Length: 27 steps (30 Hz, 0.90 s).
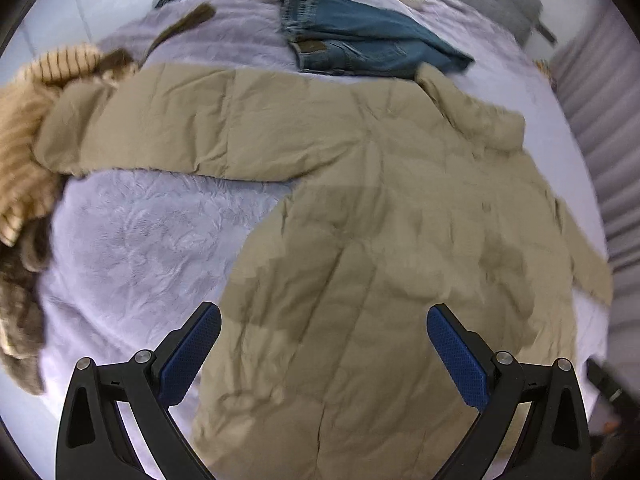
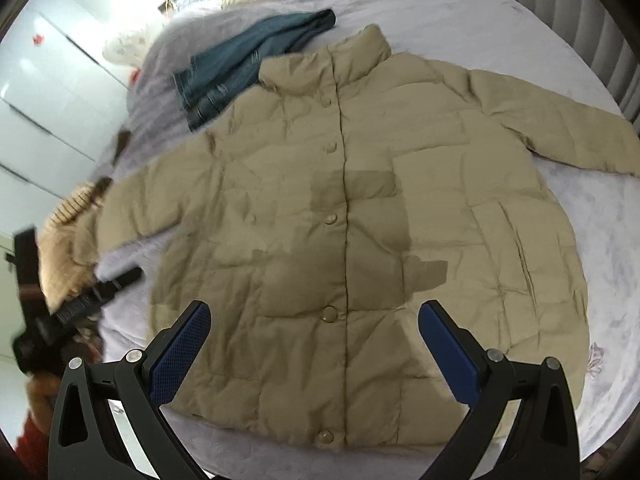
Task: Fold large clothes
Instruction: 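Grasp the jacket's side edge with the left tool and fold it over the body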
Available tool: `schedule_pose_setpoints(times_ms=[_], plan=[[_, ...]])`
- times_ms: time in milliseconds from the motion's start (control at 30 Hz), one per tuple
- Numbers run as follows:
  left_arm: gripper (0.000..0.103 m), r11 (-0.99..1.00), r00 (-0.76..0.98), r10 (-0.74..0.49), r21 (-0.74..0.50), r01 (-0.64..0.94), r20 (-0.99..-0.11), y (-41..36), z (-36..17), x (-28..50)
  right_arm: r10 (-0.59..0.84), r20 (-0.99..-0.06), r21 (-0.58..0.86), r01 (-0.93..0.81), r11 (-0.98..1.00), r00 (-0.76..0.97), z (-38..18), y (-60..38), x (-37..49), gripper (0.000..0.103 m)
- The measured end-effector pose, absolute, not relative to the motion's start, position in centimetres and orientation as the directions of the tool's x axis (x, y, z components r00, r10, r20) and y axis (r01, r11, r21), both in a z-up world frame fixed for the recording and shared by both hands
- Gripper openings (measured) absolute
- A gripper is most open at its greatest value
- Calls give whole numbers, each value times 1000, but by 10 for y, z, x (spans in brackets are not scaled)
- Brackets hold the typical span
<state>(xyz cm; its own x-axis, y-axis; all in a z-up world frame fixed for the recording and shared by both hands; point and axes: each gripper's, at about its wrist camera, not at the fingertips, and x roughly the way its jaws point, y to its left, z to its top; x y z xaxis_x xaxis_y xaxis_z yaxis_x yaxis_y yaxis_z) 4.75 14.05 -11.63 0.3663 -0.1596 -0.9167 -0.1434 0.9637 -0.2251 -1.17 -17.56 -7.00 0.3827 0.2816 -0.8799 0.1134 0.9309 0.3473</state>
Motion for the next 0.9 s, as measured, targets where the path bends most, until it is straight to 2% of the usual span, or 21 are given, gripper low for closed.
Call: schedule_pose_setpoints(times_ms=[133,333,600,800,900], plan=[[103,904,411,-245,-361,-231,-878,176,-139,73,226,-929,260,83,962,293,-92,-157,6,103],[103,799,519,-318,-519,-303,-793,214,-176,123,333,-908,365,92,926,256,-127,-145,27,103],[103,729,536,-329,-570,-379,-777,247,-224,173,384,-871,407,13,913,308,-136,-121,64,103],[103,751,599,-250,-543,-377,-761,269,-199,173,398,-856,419,-8,908,331,-137,-107,97,103],[103,710,580,-309,-589,-387,-754,271,-199,155,408,-853,429,-10,903,325,-139,-98,106,103]])
